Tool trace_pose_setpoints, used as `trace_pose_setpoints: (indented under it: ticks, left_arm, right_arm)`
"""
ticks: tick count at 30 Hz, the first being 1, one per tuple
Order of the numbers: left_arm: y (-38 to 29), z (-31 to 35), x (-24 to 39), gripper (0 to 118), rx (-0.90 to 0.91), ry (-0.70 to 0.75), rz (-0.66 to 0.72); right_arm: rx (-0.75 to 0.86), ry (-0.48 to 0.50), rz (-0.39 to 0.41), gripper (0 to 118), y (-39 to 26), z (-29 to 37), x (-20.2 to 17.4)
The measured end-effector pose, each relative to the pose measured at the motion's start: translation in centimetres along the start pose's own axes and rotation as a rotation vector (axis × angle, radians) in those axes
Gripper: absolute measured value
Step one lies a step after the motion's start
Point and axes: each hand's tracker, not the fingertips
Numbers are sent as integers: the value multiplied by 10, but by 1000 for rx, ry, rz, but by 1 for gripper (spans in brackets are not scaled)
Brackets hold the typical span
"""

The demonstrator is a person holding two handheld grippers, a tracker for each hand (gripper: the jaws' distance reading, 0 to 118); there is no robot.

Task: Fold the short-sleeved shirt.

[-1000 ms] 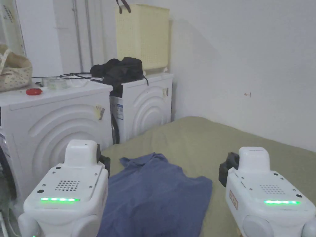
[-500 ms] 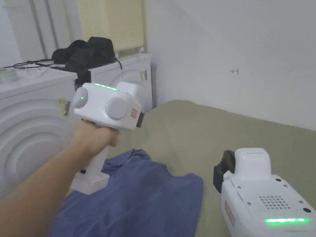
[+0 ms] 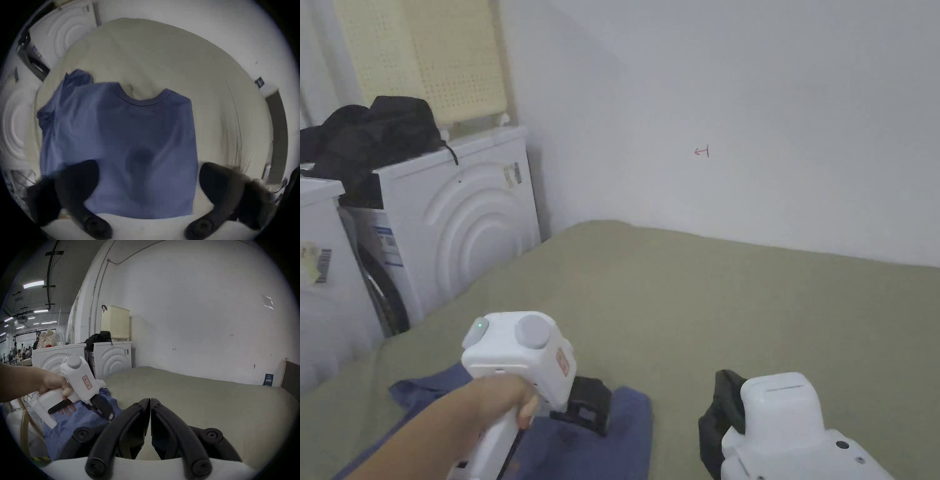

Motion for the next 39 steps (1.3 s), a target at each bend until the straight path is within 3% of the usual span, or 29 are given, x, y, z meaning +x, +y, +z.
trace_pose_setpoints:
  ticks: [1, 5, 7, 8, 10, 11, 12, 13, 16, 20, 25, 33, 39]
  left_arm:
    - [-3, 3, -3, 107, 38, -31, 0]
    - [-22, 7, 15, 111, -44, 86, -4]
    - [-34, 1, 22, 103, -67, 104, -17]
    - [-9, -37, -7, 93, -102, 95, -14]
    - [-14, -51, -9, 48, -150, 130, -26]
    - [-16, -53, -10, 17, -125, 180, -44]
    - [-25, -42, -2, 7, -31, 238, -79]
    - [-27, -36, -4, 7, 12, 228, -79]
    - [-25, -14, -15, 7, -8, -31, -40]
    - [-14, 23, 0, 7, 140, -30, 39]
    - [-5, 59, 52, 7, 200, -52, -75]
    - [-4, 110, 194, 7, 291, -194, -287]
    - [-33, 121, 353, 7, 300, -312, -494]
  right_arm:
    - [-1, 0, -2, 8, 0, 0, 0]
    - [-5, 8, -32, 8, -2, 2, 3]
    - [-5, 9, -41, 8, -6, 4, 4]
    - [-6, 13, -44, 8, -7, 5, 4]
    - [-14, 11, -43, 8, -11, 5, 5]
    - [-22, 7, -40, 8, -13, 5, 5]
    - [-29, 4, -40, 8, -14, 6, 6]
    - [-37, 2, -38, 8, -17, 5, 8]
    - [-52, -12, -30, 8, -21, 7, 13]
    - [-60, -54, -57, 8, -21, 13, 24]
    - [-34, -133, -63, 8, -11, 36, 56]
    - [-23, -326, -12, 8, -3, 109, 148]
    - [-43, -510, 32, 8, 0, 192, 228]
